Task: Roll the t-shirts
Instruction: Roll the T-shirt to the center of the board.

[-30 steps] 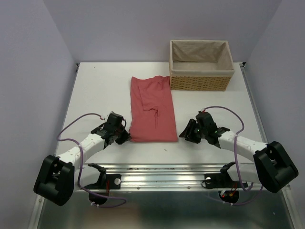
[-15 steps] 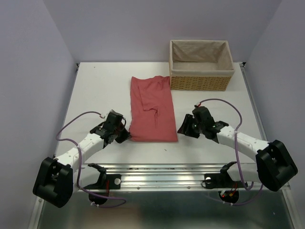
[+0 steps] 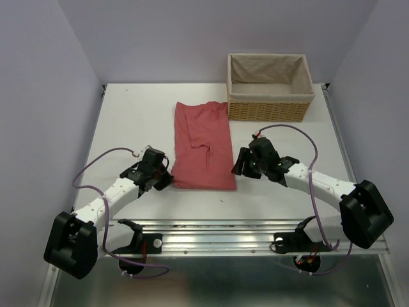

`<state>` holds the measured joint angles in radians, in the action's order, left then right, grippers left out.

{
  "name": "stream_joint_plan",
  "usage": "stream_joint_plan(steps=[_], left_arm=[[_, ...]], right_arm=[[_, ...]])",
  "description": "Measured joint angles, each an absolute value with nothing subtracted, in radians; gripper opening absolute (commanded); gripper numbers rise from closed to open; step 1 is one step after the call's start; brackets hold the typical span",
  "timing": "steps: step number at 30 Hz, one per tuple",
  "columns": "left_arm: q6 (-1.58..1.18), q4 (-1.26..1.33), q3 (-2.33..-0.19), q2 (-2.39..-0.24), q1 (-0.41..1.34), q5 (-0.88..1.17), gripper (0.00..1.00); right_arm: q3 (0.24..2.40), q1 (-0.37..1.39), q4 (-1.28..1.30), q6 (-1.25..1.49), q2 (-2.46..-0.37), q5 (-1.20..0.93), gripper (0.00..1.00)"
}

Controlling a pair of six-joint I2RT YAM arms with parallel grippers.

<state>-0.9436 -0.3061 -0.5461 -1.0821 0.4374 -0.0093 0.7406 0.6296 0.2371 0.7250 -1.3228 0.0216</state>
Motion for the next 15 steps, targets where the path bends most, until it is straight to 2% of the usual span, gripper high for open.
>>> stream_joint_plan(steps=[2, 4, 7, 15], left_arm=[[-0.944, -0.307, -0.546, -1.082, 0.437, -0.01, 0.0], [-0.944, -0.309, -0.546, -1.082, 0.437, -0.01, 0.0], [-0.943, -0.312, -0.547, -1.082, 0.437, -0.013, 0.0], [-0.944, -0.324, -0.556, -1.073, 0.437, -0.023, 0.0]], right_arm=[[0.741, 0.636, 0.238, 0.725, -1.323, 0.024, 0.59], [0.738, 0.638, 0.238, 0.729, -1.322, 0.023, 0.66], [0.709, 0.641, 0.232, 0.744, -1.304, 0.021, 0.7], [0.548, 0.643, 0.181, 0.861, -1.245, -0.036, 0.72]])
